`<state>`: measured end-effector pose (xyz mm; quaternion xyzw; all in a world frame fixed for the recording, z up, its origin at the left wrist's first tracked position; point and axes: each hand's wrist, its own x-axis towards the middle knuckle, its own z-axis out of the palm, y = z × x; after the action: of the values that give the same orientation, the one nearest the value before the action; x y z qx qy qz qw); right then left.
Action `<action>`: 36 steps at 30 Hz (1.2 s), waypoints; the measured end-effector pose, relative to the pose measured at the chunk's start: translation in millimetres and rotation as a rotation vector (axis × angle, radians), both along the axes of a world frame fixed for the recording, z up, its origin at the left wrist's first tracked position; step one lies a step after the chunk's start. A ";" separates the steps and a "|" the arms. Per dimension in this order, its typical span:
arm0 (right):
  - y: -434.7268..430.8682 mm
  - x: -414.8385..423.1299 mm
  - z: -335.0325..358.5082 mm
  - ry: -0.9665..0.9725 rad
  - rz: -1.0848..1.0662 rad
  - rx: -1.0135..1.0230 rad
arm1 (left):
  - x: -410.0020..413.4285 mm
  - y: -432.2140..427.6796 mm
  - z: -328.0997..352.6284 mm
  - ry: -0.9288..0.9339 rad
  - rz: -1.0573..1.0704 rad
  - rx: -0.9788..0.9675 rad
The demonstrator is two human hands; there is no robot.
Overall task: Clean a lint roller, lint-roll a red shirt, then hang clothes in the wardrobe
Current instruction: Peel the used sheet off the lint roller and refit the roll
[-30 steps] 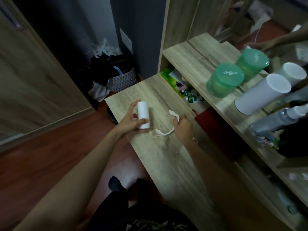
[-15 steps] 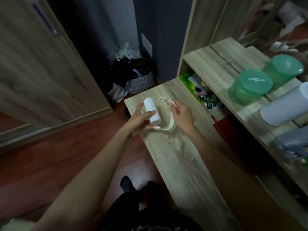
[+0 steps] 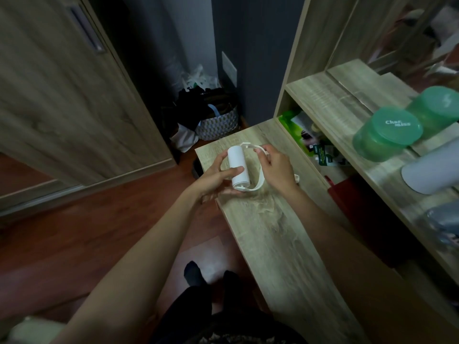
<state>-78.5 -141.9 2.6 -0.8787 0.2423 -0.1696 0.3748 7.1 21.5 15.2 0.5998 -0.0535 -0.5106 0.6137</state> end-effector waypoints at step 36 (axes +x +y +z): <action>12.5 -0.6 -10.7 0.187 -0.171 -0.001 | -4.5 -3.0 5.0 -0.321 -0.168 0.191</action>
<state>-79.0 -129.3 -8.1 -0.8670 0.3501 -0.1186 0.3342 2.6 18.5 20.3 0.7226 -0.1517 -0.4605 0.4928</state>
